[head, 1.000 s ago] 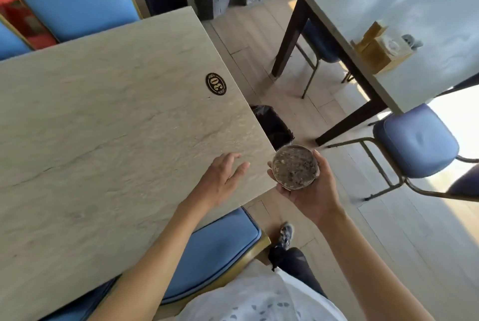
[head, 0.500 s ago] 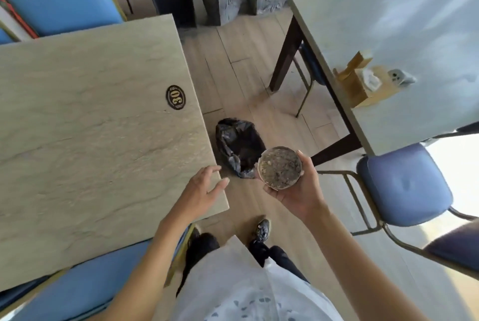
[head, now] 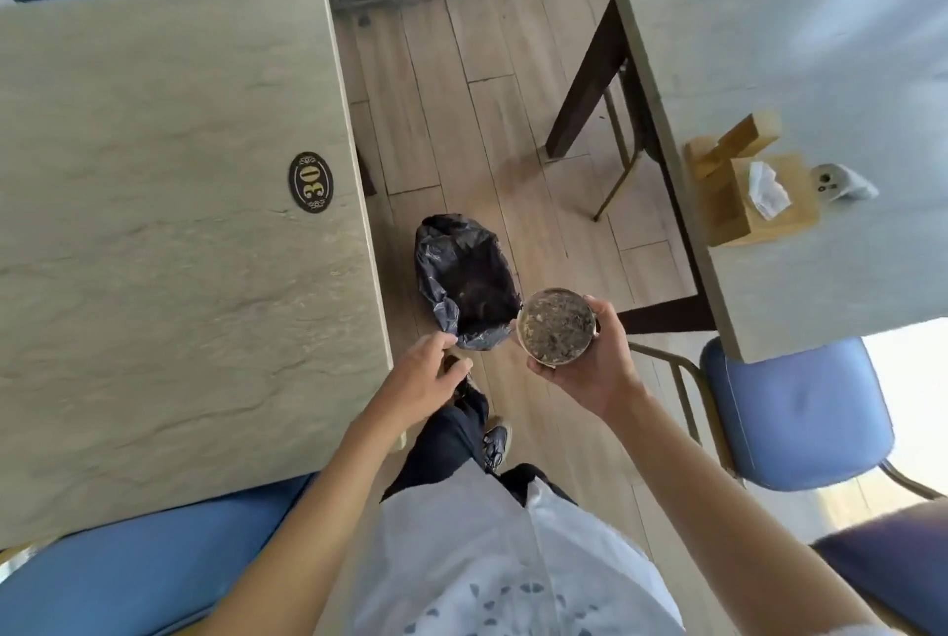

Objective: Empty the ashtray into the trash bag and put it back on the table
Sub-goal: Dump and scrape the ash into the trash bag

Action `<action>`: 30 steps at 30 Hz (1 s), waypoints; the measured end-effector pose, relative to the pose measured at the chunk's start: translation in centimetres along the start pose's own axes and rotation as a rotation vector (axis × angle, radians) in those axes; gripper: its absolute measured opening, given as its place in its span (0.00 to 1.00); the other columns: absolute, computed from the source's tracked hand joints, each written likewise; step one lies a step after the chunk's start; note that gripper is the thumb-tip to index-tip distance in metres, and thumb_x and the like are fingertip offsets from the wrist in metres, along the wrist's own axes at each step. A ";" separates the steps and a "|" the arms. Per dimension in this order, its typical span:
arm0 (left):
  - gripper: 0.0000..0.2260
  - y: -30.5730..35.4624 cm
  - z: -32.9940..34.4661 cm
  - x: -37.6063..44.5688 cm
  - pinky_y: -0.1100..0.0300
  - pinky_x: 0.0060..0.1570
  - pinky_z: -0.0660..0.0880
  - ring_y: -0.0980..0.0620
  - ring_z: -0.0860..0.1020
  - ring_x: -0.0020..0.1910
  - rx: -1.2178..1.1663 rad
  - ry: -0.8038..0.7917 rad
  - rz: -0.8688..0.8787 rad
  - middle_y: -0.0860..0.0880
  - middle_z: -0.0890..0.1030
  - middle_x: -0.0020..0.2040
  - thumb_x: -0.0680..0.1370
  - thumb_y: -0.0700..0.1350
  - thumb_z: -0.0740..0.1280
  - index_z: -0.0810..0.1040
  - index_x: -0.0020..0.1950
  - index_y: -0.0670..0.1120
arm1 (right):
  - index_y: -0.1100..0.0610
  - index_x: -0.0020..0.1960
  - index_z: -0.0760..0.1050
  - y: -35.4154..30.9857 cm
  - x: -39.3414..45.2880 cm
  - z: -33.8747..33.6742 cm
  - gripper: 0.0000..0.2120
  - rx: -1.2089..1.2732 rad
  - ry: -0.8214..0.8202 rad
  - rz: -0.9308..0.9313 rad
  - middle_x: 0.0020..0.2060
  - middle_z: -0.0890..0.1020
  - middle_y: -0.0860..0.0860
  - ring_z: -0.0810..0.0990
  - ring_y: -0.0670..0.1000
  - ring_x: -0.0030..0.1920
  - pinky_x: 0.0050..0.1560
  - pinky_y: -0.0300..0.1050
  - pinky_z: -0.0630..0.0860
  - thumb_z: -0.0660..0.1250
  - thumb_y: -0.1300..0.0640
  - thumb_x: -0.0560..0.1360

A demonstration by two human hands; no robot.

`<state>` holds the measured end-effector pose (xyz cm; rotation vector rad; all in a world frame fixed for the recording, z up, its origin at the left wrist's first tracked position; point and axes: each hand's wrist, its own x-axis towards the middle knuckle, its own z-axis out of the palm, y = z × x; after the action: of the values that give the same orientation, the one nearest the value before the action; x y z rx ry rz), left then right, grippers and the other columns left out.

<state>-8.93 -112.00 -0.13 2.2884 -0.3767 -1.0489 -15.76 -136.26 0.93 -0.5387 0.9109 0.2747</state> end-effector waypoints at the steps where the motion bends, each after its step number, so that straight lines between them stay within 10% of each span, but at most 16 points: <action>1: 0.23 -0.2 -0.1 1.0 0.52 0.66 0.72 0.51 0.74 0.68 0.006 -0.018 -0.015 0.48 0.74 0.70 0.80 0.56 0.63 0.70 0.72 0.46 | 0.59 0.69 0.76 -0.5 1.0 0.0 0.30 0.003 0.001 0.013 0.75 0.70 0.66 0.73 0.63 0.69 0.50 0.56 0.76 0.61 0.40 0.76; 14: 0.24 -3.2 0.6 12.9 0.50 0.65 0.73 0.49 0.74 0.69 0.034 -0.083 -0.159 0.48 0.75 0.70 0.81 0.57 0.61 0.71 0.72 0.45 | 0.59 0.74 0.72 -4.3 15.5 0.4 0.35 -0.043 0.086 0.234 0.69 0.75 0.62 0.73 0.61 0.67 0.59 0.54 0.69 0.63 0.40 0.74; 30: 0.18 -13.9 10.6 28.4 0.54 0.55 0.71 0.42 0.77 0.63 -0.337 -0.023 -0.643 0.43 0.80 0.62 0.81 0.51 0.61 0.76 0.65 0.41 | 0.59 0.65 0.80 -1.5 39.6 -6.9 0.29 -0.406 0.132 0.433 0.63 0.82 0.61 0.80 0.60 0.61 0.43 0.49 0.79 0.62 0.39 0.74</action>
<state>1.66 -118.70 -31.08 2.1202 0.5325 -1.3160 3.62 -141.28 -33.96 -0.7360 1.1037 0.8362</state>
